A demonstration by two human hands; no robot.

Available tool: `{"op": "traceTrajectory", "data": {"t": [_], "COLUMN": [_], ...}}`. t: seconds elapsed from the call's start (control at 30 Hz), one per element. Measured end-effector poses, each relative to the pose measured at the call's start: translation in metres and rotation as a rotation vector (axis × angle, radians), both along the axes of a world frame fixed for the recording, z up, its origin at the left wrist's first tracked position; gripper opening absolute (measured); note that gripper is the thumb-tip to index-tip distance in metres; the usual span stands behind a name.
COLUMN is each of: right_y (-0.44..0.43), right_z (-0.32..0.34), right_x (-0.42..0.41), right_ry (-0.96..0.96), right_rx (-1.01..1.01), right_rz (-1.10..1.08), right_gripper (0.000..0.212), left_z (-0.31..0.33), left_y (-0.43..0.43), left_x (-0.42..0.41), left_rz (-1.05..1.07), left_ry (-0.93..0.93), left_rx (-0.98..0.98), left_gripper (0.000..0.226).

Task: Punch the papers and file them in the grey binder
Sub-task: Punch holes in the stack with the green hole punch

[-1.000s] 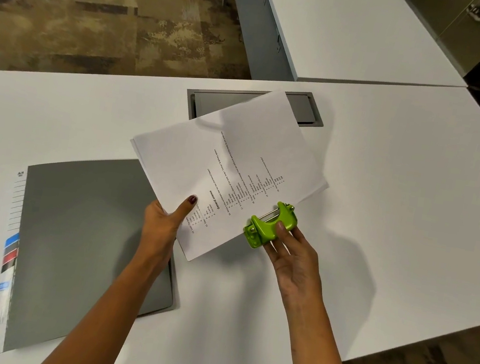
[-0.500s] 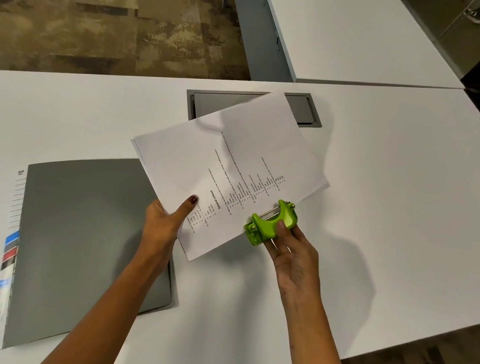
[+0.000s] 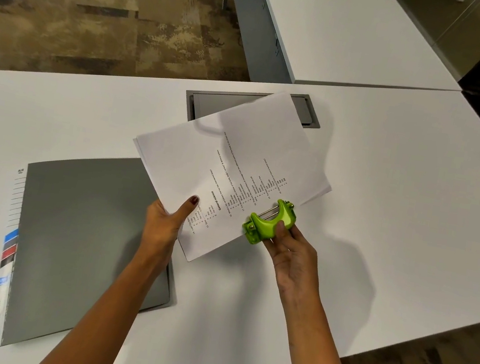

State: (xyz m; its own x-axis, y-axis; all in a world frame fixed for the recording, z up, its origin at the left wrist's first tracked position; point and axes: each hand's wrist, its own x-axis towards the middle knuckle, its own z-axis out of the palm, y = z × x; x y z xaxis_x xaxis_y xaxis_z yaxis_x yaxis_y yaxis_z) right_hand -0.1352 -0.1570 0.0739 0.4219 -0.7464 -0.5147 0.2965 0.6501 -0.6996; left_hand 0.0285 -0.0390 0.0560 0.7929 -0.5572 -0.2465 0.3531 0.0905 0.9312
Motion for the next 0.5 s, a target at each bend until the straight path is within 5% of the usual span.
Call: {"op": "traceTrajectory", "data": {"t": [0.3,0.5], "right_y": [-0.0003,-0.001], "right_z": [0.0002,0.0024], "right_x": [0.0004,-0.0006], "right_ry": [0.013,0.016], "right_rx": [0.008,0.032], "right_rz": [-0.033,-0.052], "right_gripper": [0.077,0.058], "left_z": [-0.0021,-0.0035], "left_y": [-0.0003,0.0001], "left_x": [-0.0013,-0.0021], "left_rz": [0.005,0.018], "left_ry": [0.01,-0.021], "left_rx": [0.011,0.019], "left_gripper": [0.026,0.032]}}
